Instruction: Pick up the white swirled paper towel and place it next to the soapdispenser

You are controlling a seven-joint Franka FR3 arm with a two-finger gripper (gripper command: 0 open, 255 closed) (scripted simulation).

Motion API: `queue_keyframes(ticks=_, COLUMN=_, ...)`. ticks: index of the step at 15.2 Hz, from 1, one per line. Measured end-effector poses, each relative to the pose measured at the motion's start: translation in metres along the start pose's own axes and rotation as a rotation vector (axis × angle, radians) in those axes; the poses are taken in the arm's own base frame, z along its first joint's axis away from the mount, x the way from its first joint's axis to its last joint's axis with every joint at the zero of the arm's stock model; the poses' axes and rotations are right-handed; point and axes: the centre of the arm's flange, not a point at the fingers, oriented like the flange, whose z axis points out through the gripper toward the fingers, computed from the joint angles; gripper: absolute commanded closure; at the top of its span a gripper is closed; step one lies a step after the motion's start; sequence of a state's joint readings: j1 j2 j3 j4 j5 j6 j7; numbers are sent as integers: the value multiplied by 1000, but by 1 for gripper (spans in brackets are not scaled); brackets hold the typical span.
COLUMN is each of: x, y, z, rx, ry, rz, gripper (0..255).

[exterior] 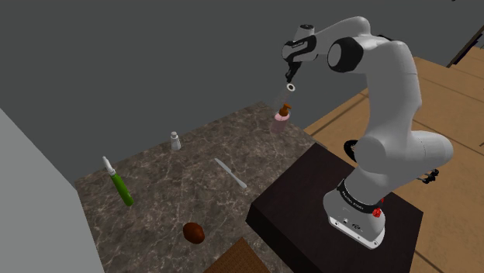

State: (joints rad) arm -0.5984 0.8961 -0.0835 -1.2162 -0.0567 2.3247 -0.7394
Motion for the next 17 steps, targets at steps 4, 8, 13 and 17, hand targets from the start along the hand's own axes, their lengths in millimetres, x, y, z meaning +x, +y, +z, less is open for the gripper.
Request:
queue_keyframes(ticks=4, x=0, y=4, z=-21, rx=0, ry=0, rz=0, gripper=255)
queue_keyframes(ticks=8, x=2, y=10, z=-41, rx=0, ry=0, rz=0, gripper=255)
queue_keyframes(ticks=13, x=4, y=16, z=-66, rx=0, ry=0, rz=0, gripper=255)
queue_keyframes(ticks=17, x=10, y=4, z=-81, rx=0, ry=0, rz=0, gripper=255)
